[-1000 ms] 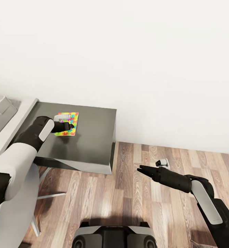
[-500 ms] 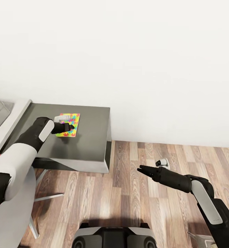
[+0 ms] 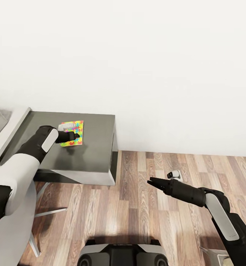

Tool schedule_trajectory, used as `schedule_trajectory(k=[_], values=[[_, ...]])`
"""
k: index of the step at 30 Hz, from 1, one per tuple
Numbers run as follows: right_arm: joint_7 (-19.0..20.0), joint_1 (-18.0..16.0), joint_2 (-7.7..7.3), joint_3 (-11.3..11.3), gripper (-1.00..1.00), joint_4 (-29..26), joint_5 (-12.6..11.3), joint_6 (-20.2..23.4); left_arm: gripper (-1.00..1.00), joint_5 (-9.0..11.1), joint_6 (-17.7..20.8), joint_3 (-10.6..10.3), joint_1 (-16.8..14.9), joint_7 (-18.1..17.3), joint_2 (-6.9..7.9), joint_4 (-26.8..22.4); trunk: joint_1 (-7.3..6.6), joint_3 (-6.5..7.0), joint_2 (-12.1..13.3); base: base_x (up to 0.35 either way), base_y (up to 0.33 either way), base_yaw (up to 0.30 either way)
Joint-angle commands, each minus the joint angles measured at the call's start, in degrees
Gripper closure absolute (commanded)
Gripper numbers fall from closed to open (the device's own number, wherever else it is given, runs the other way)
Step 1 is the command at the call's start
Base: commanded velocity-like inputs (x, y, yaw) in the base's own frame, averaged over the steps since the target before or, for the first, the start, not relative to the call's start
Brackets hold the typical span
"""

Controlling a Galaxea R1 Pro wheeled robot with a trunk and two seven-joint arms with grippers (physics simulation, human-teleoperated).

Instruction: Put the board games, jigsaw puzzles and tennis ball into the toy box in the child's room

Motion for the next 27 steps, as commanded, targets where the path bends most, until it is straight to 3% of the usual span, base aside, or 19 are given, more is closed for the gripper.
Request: schedule_trajectory(k=[1, 11, 27], values=[[0.1, 0.0, -0.03, 0.0, -1.0, 0.0, 0.0, 0.2, -1.0, 0.6, 0.2, -0.4, 0.0, 0.5, 0.08, -0.1, 0.03, -0.07, -0.1, 0.0, -0.016, -0.002], [0.1, 0.0, -0.03, 0.1, -1.0, 0.0, 0.0, 0.2, -1.0, 0.6, 0.1, -0.5, 0.0, 0.5, 0.05, -0.1, 0.03, 0.08, -0.1, -0.01, -0.012, -0.039], [0.1, 0.0, -0.03, 0.1, -1.0, 0.0, -0.1, 0.2, -1.0, 0.6, 0.1, -0.5, 0.0, 0.5, 0.07, -0.1, 0.03, 0.21, -0.1, -0.066, -0.103, -0.009]])
